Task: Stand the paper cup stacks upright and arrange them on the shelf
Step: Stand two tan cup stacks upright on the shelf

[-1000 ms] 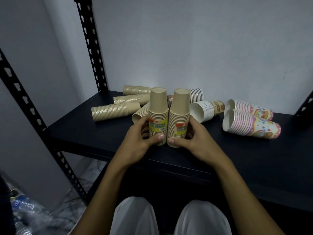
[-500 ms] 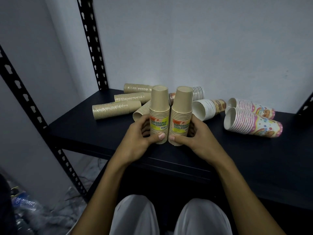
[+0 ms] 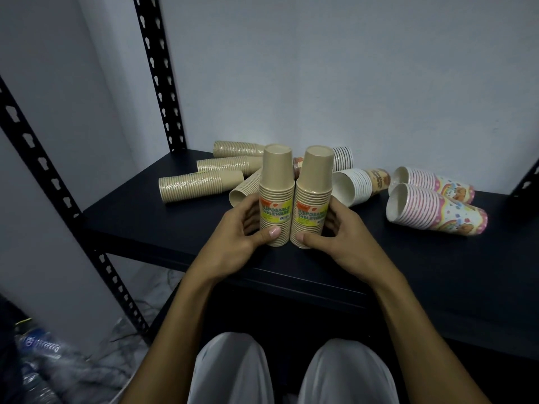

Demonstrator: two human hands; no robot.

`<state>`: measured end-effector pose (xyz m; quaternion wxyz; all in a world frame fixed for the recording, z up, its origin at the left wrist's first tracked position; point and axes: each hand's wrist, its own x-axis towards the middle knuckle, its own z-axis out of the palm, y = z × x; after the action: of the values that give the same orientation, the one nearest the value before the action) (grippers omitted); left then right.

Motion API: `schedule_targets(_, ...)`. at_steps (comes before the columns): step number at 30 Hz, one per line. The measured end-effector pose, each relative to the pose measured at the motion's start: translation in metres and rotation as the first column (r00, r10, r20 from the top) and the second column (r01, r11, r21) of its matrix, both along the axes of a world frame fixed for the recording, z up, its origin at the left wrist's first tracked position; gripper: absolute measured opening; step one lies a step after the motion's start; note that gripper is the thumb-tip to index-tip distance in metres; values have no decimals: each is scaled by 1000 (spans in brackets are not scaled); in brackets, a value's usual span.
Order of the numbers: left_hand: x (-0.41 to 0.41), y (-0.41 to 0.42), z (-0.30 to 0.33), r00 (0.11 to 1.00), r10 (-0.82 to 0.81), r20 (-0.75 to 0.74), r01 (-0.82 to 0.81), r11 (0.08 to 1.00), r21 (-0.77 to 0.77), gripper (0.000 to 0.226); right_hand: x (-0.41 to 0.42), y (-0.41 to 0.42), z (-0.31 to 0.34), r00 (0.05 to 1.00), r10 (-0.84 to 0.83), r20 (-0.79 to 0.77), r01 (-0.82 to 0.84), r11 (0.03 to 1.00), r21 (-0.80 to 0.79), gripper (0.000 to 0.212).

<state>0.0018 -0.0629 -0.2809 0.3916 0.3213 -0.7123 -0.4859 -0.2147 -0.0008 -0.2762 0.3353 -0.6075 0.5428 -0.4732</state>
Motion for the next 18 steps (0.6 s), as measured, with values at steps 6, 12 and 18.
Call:
schedule_targets(6,1,1,-1,1000,27,8,-27,1000,-15,62,2,0,-1,1000,-27,5,27,1000,-4,78)
schedule_targets(12,16,8,-4,997,75,13,-75,996,-37,63,19,2,-2,999,-1,-53,0,1000,-20,59)
schedule_targets(18,62,20,-5,980,194,42,-187,975,-123,57,62,-11,-2,989,98,-108,-103,994,-45,53)
